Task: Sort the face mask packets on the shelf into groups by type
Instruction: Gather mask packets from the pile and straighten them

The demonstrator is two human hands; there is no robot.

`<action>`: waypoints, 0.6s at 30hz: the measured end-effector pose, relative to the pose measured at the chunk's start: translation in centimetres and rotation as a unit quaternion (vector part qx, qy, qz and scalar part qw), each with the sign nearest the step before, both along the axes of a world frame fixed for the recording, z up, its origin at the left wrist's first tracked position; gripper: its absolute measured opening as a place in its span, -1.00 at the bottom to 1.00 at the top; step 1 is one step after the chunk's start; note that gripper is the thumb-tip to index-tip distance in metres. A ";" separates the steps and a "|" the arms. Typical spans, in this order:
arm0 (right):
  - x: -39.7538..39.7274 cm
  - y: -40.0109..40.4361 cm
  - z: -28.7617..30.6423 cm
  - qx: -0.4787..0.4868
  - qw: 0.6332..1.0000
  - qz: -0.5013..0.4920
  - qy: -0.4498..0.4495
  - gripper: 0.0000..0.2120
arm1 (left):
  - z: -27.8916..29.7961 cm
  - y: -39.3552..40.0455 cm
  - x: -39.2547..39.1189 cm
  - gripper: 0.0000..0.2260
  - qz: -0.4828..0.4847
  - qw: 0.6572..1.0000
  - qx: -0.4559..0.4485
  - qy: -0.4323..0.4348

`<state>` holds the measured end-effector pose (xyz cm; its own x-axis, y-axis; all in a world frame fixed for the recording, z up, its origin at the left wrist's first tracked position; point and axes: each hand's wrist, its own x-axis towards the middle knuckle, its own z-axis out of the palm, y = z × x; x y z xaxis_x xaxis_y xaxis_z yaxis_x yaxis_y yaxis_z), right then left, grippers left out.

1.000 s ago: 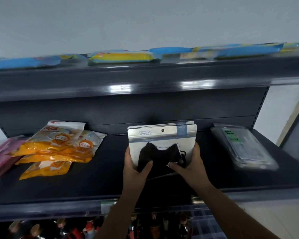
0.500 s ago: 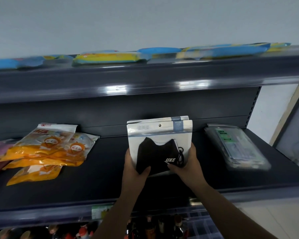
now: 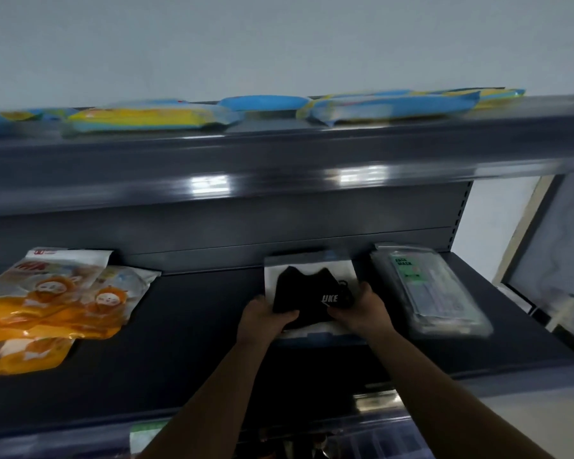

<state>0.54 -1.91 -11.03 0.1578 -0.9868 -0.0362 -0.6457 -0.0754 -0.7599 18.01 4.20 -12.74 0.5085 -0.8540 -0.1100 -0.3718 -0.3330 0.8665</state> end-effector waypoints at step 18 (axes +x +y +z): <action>0.8 -0.4 0.9 -0.055 0.983 0.060 0.164 -0.33 | 0.2 -0.8 -0.9 -0.45 0.022 0.987 0.069 -0.144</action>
<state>1.32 -2.34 -10.14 0.2717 -0.9624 0.0019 -0.8362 -0.2370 -0.4946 17.14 3.42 -12.50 0.5725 -0.8170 -0.0687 -0.5785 -0.4619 0.6723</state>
